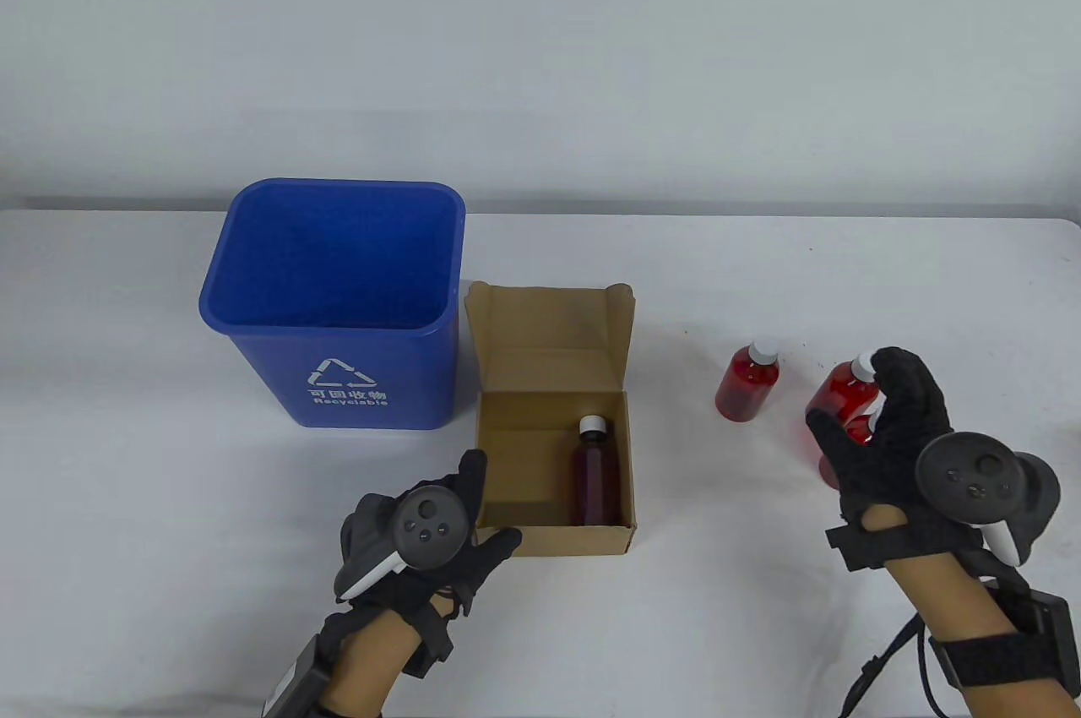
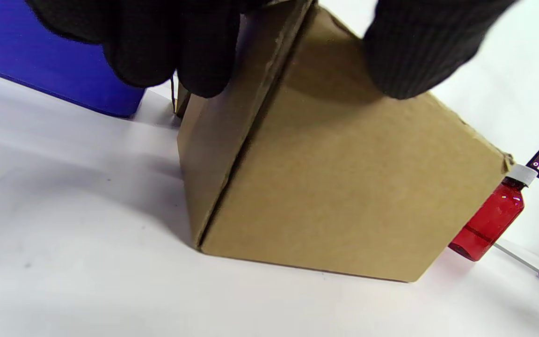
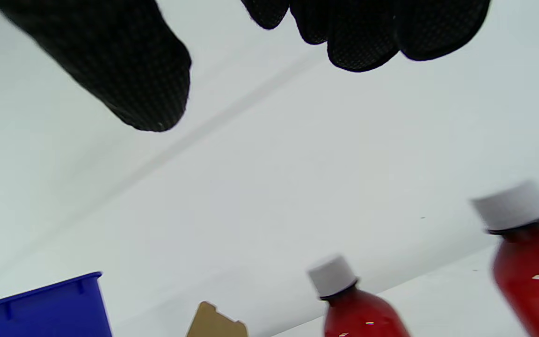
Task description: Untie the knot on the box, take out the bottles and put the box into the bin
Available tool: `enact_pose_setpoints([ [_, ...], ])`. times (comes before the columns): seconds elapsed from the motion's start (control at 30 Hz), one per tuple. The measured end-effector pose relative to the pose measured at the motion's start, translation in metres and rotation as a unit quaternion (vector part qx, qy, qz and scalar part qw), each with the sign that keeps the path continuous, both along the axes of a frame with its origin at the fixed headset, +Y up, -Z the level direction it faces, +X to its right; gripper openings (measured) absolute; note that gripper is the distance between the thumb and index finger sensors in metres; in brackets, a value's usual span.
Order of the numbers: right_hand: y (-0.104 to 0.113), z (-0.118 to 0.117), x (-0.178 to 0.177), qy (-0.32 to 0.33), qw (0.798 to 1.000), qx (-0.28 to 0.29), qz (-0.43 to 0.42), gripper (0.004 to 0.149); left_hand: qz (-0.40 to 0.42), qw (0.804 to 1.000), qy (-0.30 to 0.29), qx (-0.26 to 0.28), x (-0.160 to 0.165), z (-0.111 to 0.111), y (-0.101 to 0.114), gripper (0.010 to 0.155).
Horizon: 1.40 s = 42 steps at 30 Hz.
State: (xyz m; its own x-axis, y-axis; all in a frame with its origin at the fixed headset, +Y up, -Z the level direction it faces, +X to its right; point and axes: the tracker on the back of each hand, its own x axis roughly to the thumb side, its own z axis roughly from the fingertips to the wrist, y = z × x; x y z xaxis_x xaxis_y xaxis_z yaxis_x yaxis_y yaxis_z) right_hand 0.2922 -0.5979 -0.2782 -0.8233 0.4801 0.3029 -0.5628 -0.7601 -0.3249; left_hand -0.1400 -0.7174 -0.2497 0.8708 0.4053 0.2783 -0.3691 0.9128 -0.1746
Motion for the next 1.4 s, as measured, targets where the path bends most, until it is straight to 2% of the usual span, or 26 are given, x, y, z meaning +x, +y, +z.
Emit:
enact_pose_setpoints([
  [0.13, 0.011, -0.004, -0.038, 0.028, 0.999, -0.007, 0.022, 0.085, -0.001, 1.0, -0.001, 0.0, 0.0, 0.0, 0.0, 0.095],
  [0.33, 0.026, -0.01, -0.118, 0.076, 0.993, -0.034, 0.079, 0.084, -0.001, 1.0, -0.001, -0.002, 0.001, 0.0, 0.0, 0.095],
  [0.5, 0.023, -0.018, -0.184, 0.096, 0.979, -0.078, 0.162, 0.079, -0.003, 1.0, -0.002, -0.003, 0.001, -0.001, 0.0, 0.095],
  [0.7, -0.008, -0.04, -0.243, 0.085, 0.945, -0.178, 0.259, 0.077, -0.004, 1.0, -0.002, -0.004, 0.0, -0.001, 0.001, 0.094],
  [0.87, -0.038, -0.06, -0.267, 0.057, 0.911, -0.26, 0.315, 0.077, -0.006, 1.0, -0.004, -0.004, 0.001, -0.001, 0.001, 0.094],
  [1.0, -0.056, -0.072, -0.279, 0.026, 0.889, -0.304, 0.341, 0.078, -0.008, 1.0, -0.005, -0.004, 0.001, -0.001, 0.001, 0.094],
  [1.17, -0.083, -0.085, -0.289, -0.029, 0.828, -0.42, 0.37, 0.083, -0.009, 1.0, -0.005, -0.005, 0.001, -0.001, 0.001, 0.094],
  [1.3, -0.089, -0.085, -0.304, -0.047, 0.816, -0.412, 0.402, 0.088, -0.01, 1.0, -0.008, -0.006, 0.002, -0.001, 0.001, 0.094],
  [1.4, -0.093, -0.079, -0.312, -0.023, 0.807, -0.425, 0.41, 0.081, -0.011, 1.0, -0.008, -0.004, 0.002, 0.0, 0.002, 0.093],
])
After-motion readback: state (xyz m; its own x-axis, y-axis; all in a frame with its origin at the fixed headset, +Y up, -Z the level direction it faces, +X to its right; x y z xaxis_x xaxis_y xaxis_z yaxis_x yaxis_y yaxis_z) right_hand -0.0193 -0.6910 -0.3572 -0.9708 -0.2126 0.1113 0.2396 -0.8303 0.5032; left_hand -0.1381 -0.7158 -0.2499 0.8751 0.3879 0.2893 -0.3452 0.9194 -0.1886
